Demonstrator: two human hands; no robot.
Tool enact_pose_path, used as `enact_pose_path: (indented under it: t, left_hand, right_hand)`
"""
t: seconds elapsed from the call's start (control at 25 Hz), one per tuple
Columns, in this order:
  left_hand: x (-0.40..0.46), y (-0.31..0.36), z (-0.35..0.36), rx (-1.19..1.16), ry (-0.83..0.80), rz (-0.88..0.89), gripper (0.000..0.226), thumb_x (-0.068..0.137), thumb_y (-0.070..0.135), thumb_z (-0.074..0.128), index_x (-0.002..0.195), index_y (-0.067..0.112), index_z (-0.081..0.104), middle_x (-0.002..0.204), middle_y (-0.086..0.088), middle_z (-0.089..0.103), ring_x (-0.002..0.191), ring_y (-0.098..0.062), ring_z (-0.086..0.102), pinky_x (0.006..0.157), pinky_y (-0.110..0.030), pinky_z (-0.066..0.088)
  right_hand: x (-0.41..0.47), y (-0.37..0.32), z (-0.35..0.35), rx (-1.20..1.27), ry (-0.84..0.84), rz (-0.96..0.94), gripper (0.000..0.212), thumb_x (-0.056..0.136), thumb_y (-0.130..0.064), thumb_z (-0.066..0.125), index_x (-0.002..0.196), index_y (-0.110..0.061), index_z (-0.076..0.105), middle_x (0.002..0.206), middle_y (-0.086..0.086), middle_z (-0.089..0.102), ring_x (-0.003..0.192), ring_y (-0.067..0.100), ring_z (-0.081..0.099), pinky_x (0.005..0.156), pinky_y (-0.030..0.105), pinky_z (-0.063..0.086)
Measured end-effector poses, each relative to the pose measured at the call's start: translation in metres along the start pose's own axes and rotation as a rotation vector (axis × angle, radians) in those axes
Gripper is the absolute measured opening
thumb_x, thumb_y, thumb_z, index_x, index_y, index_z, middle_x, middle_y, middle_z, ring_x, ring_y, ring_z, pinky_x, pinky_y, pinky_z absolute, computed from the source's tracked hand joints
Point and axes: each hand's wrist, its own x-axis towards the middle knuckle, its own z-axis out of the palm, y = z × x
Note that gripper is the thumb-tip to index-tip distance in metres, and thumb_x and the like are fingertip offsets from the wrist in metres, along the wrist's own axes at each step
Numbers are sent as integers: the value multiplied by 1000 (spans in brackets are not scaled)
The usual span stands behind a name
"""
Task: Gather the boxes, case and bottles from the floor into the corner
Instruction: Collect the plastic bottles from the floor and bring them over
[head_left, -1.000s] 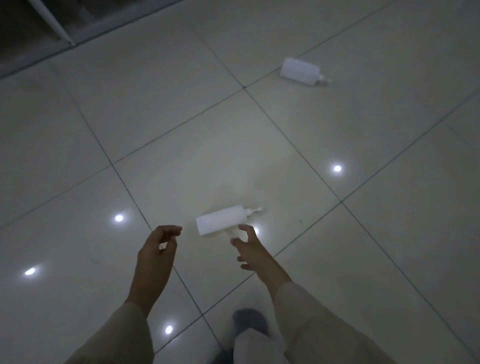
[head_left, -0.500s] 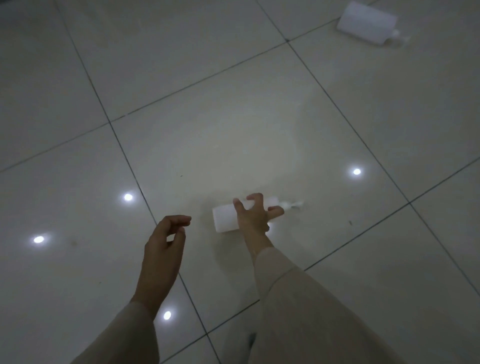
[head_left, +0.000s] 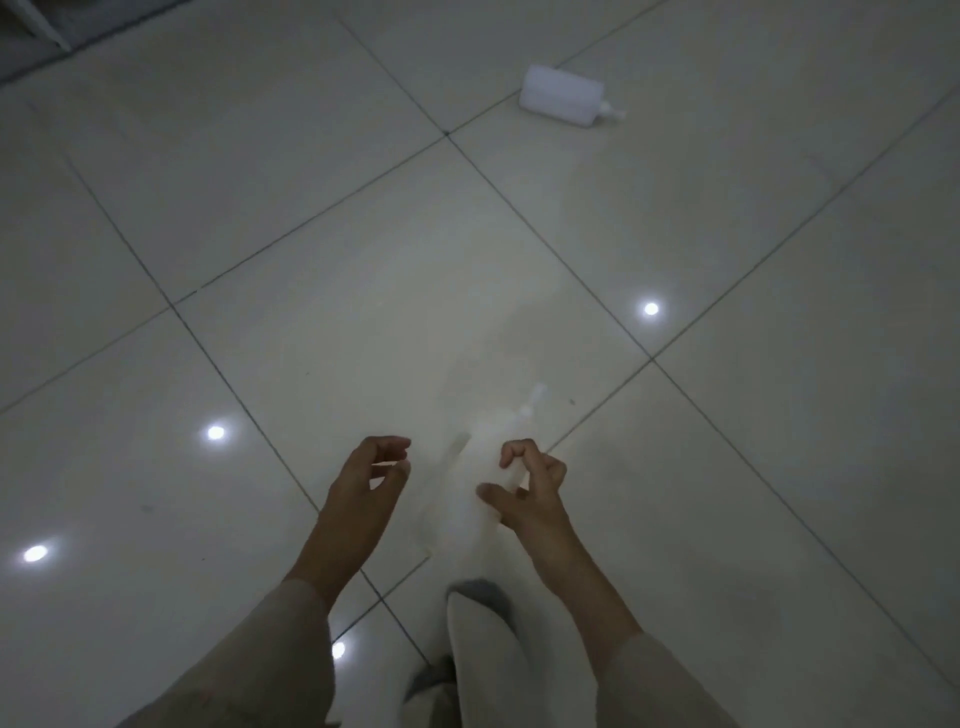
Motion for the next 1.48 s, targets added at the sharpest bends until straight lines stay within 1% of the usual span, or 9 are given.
enact_pose_path:
  t: [0.08,0.2,0.28,0.44,0.6,0.8,1.04,1.28,1.48]
  left_hand:
    - [-27,47,8,1,-120,2,26,92,28,49,118,21,52,109,6,55,100,-7,54,72,-11,37]
    - [-70,117,20,-26,-373,10,51,84,53,47,128,27,44,119,7,54,107,-8,55,85,-23,46]
    - [-103,163,33,-31,-536,25,59,77,61,43,128,32,43,120,7,58,106,-12,61,84,-32,53]
    - [-159,226,81,47,-601,169,55,77,66,42,124,37,43,113,6,63,91,-12,68,67,-27,57]
    - [-221,259,157,191,-667,353,69,63,70,50,125,45,34,113,14,54,94,-12,63,76,-36,57]
    - [-320,255,259,300,-813,514,71,58,57,68,121,44,38,113,29,48,101,1,53,78,-22,49]
    - [-459,201,368,450,-1004,659,75,63,41,79,125,35,37,121,17,46,107,7,44,79,-12,40]
    - [-568,150,447,608,-1133,772,72,68,31,78,128,29,37,126,11,45,110,-5,46,82,-11,39]
    - [-614,128,509,711,-1255,850,69,69,32,77,124,35,36,124,11,46,112,-7,46,89,-18,43]
  right_hand:
    - [-54,-40,-22,117,-43,-80,33,63,-18,67,78,-42,49,112,-1,31,102,29,52,88,43,53]
    - [-123,-88,-56,214,-11,-237,46,64,-10,64,94,-40,43,125,-1,29,111,22,52,80,26,55]
    - [-166,-109,-80,263,26,-319,52,64,-12,67,101,-36,38,128,-6,27,108,14,55,76,24,54]
    - [-230,-126,-126,404,195,-440,55,60,-19,69,100,-28,33,129,-7,37,105,6,59,80,27,54]
    - [-301,-111,-199,597,491,-480,51,63,-21,71,101,-26,37,123,-4,49,112,7,57,81,25,54]
    - [-398,-53,-291,623,840,-423,41,73,-25,62,111,-32,47,114,-7,58,111,13,59,81,17,52]
    - [-539,41,-381,567,1055,-393,20,87,-15,59,102,-29,59,108,-12,64,104,1,60,81,14,51]
    - [-654,127,-430,497,1147,-293,9,84,-16,64,91,-23,63,88,1,66,85,12,63,75,26,53]
    - [-694,174,-467,467,1155,-233,10,87,-16,60,86,-25,59,79,-6,60,72,3,58,62,15,47]
